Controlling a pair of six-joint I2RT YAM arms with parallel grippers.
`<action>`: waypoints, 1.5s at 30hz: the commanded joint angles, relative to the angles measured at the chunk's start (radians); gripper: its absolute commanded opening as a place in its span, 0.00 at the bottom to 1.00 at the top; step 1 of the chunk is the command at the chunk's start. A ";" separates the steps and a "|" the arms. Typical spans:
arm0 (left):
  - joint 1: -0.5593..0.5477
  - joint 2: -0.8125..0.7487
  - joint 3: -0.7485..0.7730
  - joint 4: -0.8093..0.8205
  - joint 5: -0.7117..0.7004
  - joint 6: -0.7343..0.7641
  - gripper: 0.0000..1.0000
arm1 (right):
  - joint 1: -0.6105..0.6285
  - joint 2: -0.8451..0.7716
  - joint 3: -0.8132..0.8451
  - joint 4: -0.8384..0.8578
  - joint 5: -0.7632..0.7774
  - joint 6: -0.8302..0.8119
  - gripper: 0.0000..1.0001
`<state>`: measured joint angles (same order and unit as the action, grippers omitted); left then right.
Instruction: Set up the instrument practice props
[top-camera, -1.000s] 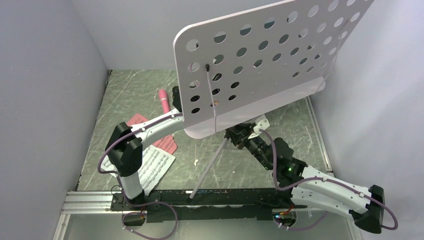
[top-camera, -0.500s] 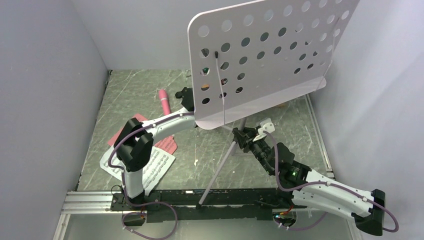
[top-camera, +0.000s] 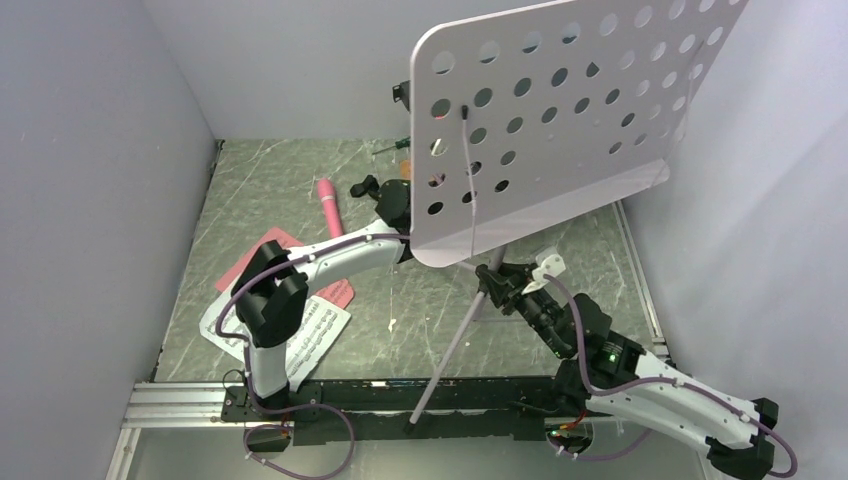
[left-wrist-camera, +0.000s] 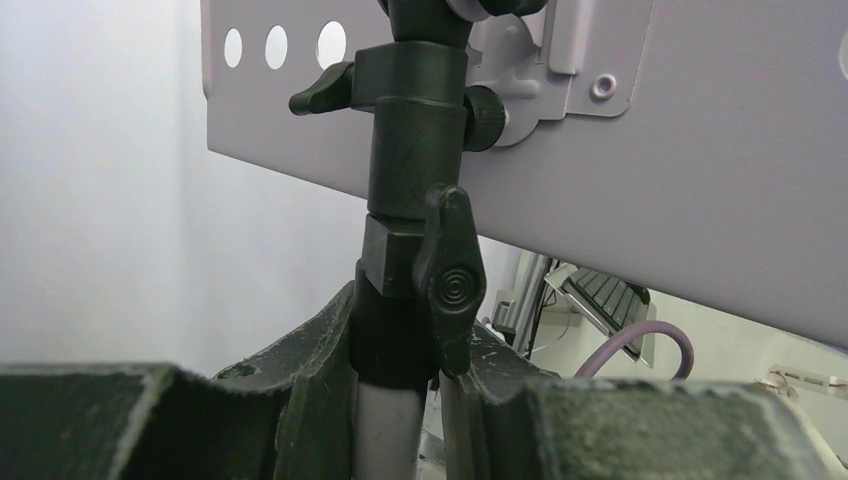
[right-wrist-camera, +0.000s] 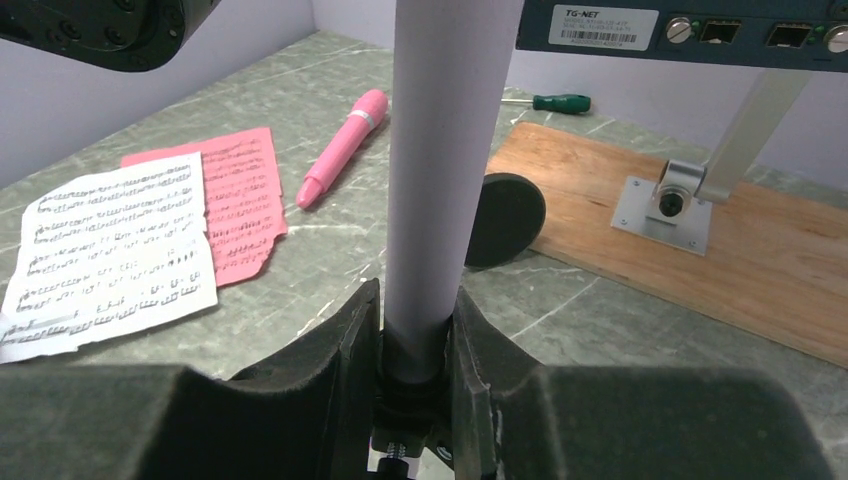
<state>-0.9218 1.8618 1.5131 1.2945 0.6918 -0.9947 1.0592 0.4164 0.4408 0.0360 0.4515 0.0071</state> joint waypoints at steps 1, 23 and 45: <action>-0.058 -0.082 0.135 -0.074 -0.139 -0.016 0.00 | -0.009 -0.044 0.102 -0.119 -0.062 -0.058 0.00; -0.066 0.174 0.382 0.004 -0.065 -0.230 0.00 | -0.008 -0.167 0.217 -0.294 0.212 -0.142 0.00; 0.095 -0.043 0.182 -0.171 0.231 -0.128 0.00 | -0.014 0.211 0.021 0.465 0.064 -0.245 0.00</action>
<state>-0.8749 2.0380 1.8072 1.2667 0.8787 -1.1378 1.0504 0.4984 0.4179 0.1967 0.6533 -0.1547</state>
